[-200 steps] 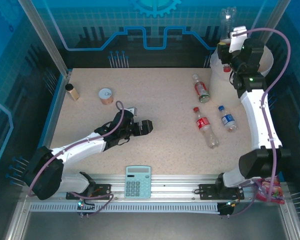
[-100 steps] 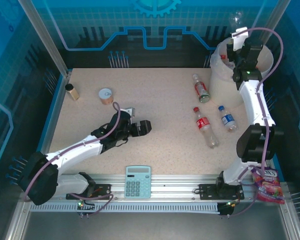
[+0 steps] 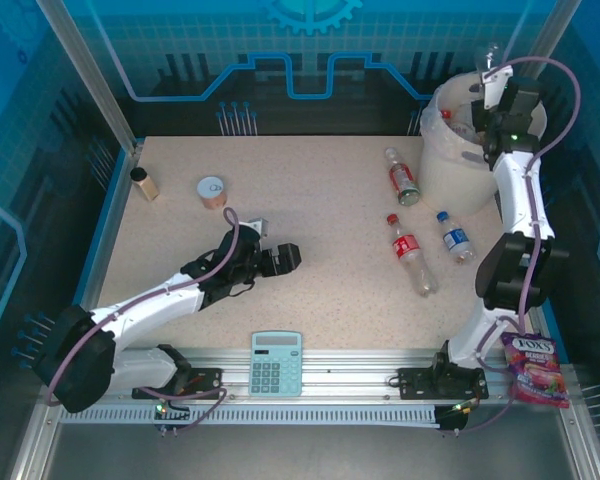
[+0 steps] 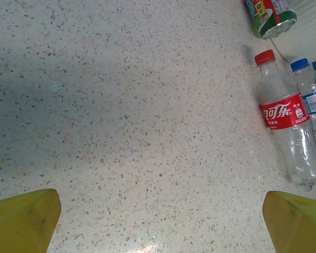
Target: Put the plastic bottles in the bin
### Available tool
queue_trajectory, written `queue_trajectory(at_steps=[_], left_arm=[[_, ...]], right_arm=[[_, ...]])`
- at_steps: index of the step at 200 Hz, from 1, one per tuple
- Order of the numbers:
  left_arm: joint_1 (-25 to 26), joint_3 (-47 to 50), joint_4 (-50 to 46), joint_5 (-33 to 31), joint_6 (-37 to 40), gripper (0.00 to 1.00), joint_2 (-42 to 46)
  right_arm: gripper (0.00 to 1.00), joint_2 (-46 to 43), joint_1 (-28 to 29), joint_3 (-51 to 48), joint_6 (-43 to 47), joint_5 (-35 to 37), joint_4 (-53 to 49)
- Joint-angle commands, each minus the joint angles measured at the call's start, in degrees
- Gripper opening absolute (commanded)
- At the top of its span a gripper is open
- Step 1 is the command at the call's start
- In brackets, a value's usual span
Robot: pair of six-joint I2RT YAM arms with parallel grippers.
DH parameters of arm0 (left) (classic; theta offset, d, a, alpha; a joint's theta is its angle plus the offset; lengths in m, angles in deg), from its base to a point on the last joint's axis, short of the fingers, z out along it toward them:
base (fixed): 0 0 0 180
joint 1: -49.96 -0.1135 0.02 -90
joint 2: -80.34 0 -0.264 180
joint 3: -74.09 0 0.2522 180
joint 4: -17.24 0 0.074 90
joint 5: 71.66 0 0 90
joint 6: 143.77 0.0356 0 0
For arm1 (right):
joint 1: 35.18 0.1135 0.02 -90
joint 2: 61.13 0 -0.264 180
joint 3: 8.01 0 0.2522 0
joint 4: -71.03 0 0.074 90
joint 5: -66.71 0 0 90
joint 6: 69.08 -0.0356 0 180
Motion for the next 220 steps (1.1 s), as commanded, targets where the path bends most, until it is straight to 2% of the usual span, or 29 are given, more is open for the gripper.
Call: queue_trajectory(at_steps=[1, 36, 55, 91, 109, 169, 220], left_arm=[[-0.37, 0.63, 0.55, -0.36, -1.18, 0.99, 1.14], [-0.37, 0.54, 1.14, -0.11, -1.47, 0.99, 0.5], [-0.37, 0.54, 1.01, -0.12, -1.47, 0.99, 0.41], [-0.37, 0.76, 1.09, -0.27, -1.47, 0.99, 0.15], [-0.35, 0.85, 1.6, -0.05, -1.56, 0.99, -0.49], [-0.35, 0.62, 2.84, 0.62, -1.69, 0.99, -2.13], [-0.37, -0.2, 1.96, 0.45, -1.12, 0.99, -2.39]], right_arm=[[0.52, 3.08, -1.5, 2.66, -1.69, -3.49, -7.68], [0.6, 7.18, -2.17, 7.43, -3.67, -5.62, -12.87], [0.73, 6.95, -2.13, 8.09, -4.49, -5.81, -13.14], [0.89, 6.5, -2.06, 12.78, -4.91, -6.71, -16.48], [0.93, 5.38, -1.96, 14.56, -5.32, -6.29, -17.51], [0.94, 3.23, -1.2, 19.63, -7.01, -6.54, -21.45], [0.94, -3.22, 2.93, 16.23, -8.14, -5.94, -22.86]])
